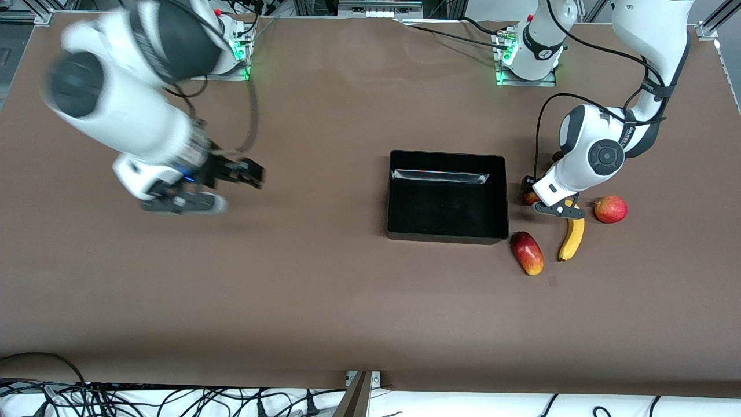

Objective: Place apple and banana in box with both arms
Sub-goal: 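Open the right gripper off the box while the left gripper grasps the apple, then carry the red apple into the box and open the left gripper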

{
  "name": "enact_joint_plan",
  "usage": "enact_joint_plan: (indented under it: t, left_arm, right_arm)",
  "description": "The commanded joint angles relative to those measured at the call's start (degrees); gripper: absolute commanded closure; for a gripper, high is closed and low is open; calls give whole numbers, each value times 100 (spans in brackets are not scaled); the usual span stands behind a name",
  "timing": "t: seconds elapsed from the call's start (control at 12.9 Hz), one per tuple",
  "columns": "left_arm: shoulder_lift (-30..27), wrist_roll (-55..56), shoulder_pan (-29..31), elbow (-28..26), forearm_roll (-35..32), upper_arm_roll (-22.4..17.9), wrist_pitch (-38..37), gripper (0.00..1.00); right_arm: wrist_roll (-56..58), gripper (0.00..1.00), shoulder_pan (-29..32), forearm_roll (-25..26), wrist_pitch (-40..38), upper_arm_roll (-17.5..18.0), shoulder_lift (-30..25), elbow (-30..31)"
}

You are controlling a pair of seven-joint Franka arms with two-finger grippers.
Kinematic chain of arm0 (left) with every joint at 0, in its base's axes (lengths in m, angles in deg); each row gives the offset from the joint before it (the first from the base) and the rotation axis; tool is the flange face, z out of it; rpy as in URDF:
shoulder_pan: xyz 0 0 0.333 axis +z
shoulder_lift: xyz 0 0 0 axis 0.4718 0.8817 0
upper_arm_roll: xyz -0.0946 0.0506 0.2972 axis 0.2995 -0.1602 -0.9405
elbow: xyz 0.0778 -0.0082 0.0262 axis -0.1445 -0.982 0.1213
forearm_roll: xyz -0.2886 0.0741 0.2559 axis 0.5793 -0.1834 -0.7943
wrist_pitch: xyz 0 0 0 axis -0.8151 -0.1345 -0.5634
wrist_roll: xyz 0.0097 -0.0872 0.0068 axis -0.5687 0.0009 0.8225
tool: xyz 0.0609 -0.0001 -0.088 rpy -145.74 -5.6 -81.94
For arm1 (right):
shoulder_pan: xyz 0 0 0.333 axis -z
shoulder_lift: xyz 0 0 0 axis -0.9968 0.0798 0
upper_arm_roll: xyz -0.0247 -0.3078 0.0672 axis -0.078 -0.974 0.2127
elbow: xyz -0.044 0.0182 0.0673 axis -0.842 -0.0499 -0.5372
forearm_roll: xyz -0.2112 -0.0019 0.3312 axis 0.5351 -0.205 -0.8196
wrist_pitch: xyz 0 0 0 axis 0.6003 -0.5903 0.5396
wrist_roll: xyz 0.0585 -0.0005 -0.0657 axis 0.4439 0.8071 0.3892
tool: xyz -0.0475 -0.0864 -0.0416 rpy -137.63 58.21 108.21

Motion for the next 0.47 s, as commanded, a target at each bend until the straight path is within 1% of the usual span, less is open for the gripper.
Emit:
enact_joint_plan:
  t: [0.0,0.08,0.16,0.23,0.31,0.39]
  left_arm:
    - [-360,57,9,131,-25,55,-561,94]
    - [-545,65,-26,402,-25,55,-1096,94]
    - [-660,118,-61,831,-25,72,-1832,94]
    - [-652,353,-70,1401,-25,281,-2683,94]
    - [-617,599,-79,1859,-25,466,-3249,94]
    - [-591,967,-105,2160,-25,686,-3498,93]
  right_arm:
    - [300,0,79,255,122,2,-1133,1340]
    - [352,0,202,431,62,81,-1300,1447]
    - [579,0,429,511,61,221,-1485,1578]
    - [877,0,849,608,52,501,-1591,1666]
    - [1132,0,1349,626,9,791,-1609,1667]
    - [1248,0,1789,652,-61,1142,-1618,1650]
